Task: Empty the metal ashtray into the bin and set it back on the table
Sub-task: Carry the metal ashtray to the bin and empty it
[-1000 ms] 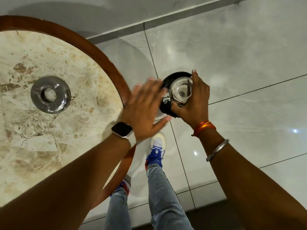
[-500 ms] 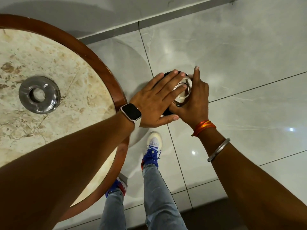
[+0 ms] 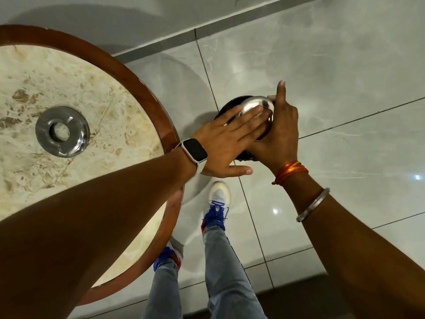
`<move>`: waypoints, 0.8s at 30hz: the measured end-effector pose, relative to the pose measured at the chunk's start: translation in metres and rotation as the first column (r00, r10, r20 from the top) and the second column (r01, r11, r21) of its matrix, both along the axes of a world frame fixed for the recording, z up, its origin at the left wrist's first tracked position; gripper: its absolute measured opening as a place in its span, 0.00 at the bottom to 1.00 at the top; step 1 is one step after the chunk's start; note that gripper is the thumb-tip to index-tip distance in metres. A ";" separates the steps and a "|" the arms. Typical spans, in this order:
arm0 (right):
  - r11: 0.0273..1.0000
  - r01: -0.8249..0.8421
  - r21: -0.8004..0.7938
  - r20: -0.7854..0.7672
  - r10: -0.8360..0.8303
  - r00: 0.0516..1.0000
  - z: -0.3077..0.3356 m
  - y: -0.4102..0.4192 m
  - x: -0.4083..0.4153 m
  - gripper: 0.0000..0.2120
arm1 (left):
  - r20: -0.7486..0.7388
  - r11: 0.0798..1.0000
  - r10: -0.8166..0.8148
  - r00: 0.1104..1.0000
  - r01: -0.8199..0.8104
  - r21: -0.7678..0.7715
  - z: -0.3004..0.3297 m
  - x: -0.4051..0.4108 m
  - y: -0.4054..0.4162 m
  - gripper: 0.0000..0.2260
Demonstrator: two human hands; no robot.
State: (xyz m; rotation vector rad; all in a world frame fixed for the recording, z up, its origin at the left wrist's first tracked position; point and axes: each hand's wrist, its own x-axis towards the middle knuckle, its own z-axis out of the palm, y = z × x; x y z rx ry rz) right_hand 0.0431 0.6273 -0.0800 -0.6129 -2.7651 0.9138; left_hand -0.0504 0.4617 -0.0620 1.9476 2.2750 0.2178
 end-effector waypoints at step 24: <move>0.998 -0.024 -0.059 0.051 0.027 0.998 -0.004 -0.004 -0.013 0.61 | -0.005 0.989 0.066 0.998 -0.066 -0.134 -0.006 -0.001 -0.009 0.49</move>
